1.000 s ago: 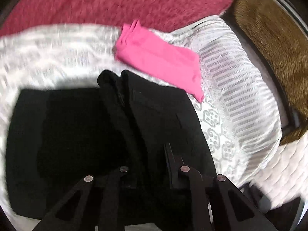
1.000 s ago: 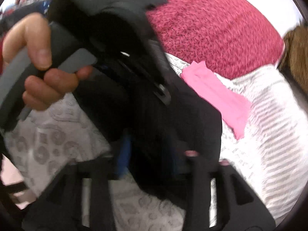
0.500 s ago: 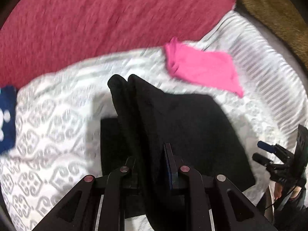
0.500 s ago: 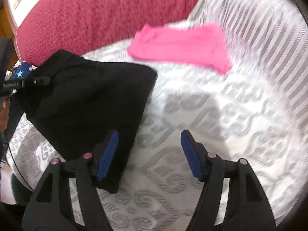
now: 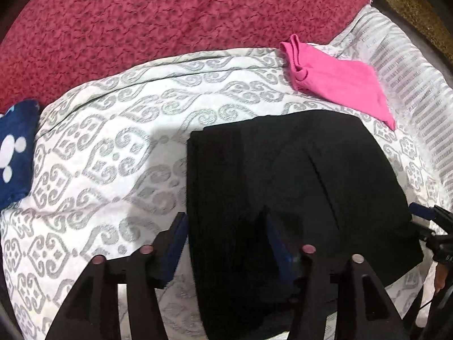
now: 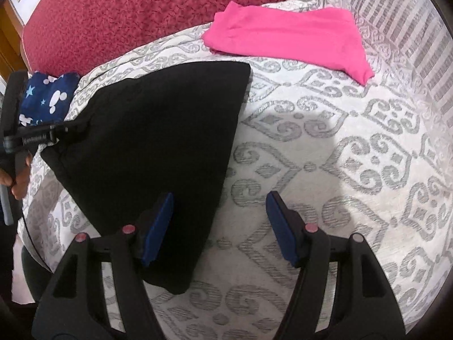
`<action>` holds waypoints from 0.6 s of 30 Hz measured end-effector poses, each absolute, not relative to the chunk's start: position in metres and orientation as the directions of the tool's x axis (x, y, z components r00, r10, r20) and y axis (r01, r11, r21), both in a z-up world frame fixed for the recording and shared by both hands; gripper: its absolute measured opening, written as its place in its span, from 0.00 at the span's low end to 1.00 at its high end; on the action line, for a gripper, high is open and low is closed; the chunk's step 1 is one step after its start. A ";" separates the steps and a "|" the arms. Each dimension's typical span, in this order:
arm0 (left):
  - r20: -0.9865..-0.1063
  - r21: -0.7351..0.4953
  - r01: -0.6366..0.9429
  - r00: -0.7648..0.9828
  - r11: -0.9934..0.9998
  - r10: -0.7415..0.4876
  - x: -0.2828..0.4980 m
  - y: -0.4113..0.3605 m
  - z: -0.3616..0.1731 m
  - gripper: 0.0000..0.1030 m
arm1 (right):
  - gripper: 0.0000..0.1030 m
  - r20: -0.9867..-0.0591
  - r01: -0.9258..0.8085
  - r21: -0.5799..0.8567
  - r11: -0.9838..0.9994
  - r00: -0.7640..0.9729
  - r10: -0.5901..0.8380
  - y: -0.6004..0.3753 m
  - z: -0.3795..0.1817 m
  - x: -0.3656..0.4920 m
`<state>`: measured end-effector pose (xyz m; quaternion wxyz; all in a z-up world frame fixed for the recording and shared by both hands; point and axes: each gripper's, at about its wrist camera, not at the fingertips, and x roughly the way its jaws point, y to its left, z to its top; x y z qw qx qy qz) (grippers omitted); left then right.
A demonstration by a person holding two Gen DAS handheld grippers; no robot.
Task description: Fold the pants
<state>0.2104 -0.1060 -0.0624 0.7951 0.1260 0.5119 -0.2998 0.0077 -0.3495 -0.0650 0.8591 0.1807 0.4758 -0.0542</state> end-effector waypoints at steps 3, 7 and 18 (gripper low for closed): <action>-0.893 -0.108 0.575 0.303 0.811 -0.334 0.213 -0.097 -0.064 0.61 | 0.66 -0.837 0.268 0.284 0.921 0.538 0.102 -0.354 -0.064 0.009; -0.891 -0.145 0.541 0.293 0.829 -0.347 0.216 -0.089 -0.067 0.62 | 0.66 -0.834 0.283 0.325 0.902 0.535 0.133 -0.360 -0.063 0.011; -0.880 -0.233 0.514 0.250 0.826 -0.404 0.217 -0.081 -0.081 0.62 | 0.18 -0.832 0.276 0.418 0.866 0.500 0.242 -0.360 -0.069 0.016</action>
